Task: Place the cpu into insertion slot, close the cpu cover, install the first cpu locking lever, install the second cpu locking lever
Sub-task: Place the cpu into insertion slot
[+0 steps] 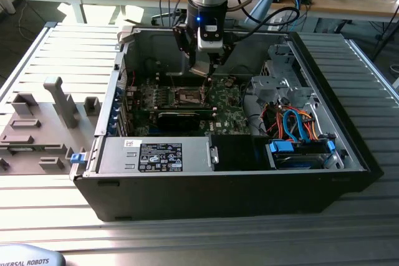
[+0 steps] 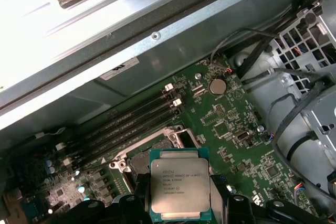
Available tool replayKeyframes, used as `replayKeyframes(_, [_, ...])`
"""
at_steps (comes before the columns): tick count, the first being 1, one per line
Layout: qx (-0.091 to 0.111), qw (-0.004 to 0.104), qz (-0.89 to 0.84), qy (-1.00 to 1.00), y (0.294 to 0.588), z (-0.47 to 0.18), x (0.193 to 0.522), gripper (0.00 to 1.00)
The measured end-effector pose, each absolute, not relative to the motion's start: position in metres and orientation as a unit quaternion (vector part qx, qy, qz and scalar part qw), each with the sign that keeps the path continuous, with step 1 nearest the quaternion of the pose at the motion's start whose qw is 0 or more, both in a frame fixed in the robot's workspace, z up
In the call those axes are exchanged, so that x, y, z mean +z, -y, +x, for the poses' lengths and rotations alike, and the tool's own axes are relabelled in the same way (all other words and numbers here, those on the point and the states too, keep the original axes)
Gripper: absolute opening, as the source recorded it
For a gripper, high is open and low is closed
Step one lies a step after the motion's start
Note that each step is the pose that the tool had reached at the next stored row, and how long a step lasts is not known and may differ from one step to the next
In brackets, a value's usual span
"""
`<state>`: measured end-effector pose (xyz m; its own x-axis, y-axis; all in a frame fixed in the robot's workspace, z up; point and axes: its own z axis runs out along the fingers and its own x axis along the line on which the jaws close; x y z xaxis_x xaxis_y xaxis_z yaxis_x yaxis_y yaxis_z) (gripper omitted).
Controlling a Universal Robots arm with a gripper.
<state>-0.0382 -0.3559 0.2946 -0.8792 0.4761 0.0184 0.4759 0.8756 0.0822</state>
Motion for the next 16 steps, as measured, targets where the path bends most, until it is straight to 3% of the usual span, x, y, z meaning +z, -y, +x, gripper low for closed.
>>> replayKeyframes(16, [0.042,0.001,0.252,-0.967,0.3559,-0.0382,0.2941,0.54])
